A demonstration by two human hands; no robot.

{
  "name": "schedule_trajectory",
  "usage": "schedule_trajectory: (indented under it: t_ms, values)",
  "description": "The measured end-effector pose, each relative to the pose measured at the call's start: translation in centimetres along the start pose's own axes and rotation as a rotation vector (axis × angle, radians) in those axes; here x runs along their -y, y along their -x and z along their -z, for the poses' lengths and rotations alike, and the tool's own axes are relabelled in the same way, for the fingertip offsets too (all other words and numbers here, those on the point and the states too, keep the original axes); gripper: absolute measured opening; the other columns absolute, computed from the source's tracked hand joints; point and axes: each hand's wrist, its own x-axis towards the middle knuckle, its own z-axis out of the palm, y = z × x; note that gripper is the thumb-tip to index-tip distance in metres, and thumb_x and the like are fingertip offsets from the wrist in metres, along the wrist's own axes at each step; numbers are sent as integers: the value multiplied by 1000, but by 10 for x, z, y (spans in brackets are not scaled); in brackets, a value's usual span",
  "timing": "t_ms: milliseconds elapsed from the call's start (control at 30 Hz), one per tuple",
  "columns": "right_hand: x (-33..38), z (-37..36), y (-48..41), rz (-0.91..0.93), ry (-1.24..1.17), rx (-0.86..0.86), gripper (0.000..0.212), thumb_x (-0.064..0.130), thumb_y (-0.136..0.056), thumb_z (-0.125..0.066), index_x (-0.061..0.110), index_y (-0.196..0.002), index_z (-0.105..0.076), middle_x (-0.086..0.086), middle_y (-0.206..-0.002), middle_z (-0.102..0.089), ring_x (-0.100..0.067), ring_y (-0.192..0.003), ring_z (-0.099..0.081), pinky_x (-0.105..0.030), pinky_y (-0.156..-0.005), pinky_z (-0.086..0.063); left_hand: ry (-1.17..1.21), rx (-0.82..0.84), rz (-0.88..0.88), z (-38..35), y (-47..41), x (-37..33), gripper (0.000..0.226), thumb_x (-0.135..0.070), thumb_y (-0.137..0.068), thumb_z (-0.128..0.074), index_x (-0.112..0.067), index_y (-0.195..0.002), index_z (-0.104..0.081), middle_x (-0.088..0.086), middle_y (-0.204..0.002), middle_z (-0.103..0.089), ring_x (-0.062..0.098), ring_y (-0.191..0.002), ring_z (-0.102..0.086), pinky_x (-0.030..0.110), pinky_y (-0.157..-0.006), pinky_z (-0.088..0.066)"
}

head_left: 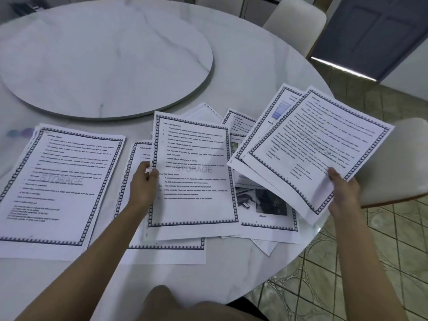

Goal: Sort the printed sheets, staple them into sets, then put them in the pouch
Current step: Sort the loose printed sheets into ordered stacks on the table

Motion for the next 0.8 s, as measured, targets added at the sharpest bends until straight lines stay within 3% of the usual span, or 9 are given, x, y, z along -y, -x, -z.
schedule_trajectory:
  t_ms: [67,133,200,300,467,567,667,800]
  values:
    - [0,0,-1,-2,-7,6,43,7,-89,-58,6,-131,-49,-5,-119,-61,-25,-116,-56,-42,-105,-42,20,-11,7,4,-2,-2,33,-14,-98,-38,-9,-131,-41,-6,-72,-44,5,-62,-39,20,-58,-33]
    - [-1,-2,-1,-12,1,20,43,8,-90,-57,7,-132,-48,-4,-116,-62,-24,-116,-56,-40,-106,-41,38,-11,12,8,-2,-4,36,-14,-99,-38,-10,-135,-39,-8,-79,-46,0,-67,-39,17,-61,-34]
    - [-4,-7,1,-21,-1,49,41,8,-90,-57,7,-131,-48,0,-106,-62,-23,-113,-56,-39,-105,-41,54,-1,24,11,-1,-6,39,-15,-99,-39,-10,-138,-36,1,-99,-52,5,-79,-47,21,-69,-39]
    - [-11,-20,6,-26,32,109,42,9,-90,-57,5,-131,-48,-8,-121,-60,-25,-115,-55,-41,-106,-41,72,12,46,13,-1,-3,40,-18,-99,-39,-11,-138,-36,6,-118,-48,18,-106,-46,29,-89,-36]
    - [-30,-52,25,-45,126,266,43,13,-89,-60,7,-130,-49,-11,-128,-57,-28,-119,-54,-44,-106,-40,81,61,49,12,6,-1,33,-17,-100,-35,-8,-130,-44,8,-125,-52,21,-110,-50,28,-90,-36]
    - [-45,-70,42,-73,188,389,42,19,-88,-61,11,-128,-51,-10,-127,-59,-28,-117,-56,-48,-104,-41,97,86,66,9,14,-5,32,-20,-101,-31,-13,-130,-44,5,-128,-48,13,-105,-49,24,-89,-36]
    - [-52,-83,57,-61,297,473,42,25,-90,-59,13,-130,-49,0,-122,-58,-20,-116,-53,-36,-100,-42,129,106,132,6,19,-7,47,-32,-102,-24,-12,-144,-29,3,-149,-32,18,-136,-30,32,-109,-24]
    - [-53,-99,80,-4,367,597,37,23,-92,-56,15,-127,-52,5,-111,-57,-16,-106,-55,-27,-88,-44,126,171,162,3,19,-4,54,-40,-100,-26,-14,-146,-21,3,-154,-23,21,-142,-21,36,-113,-18]
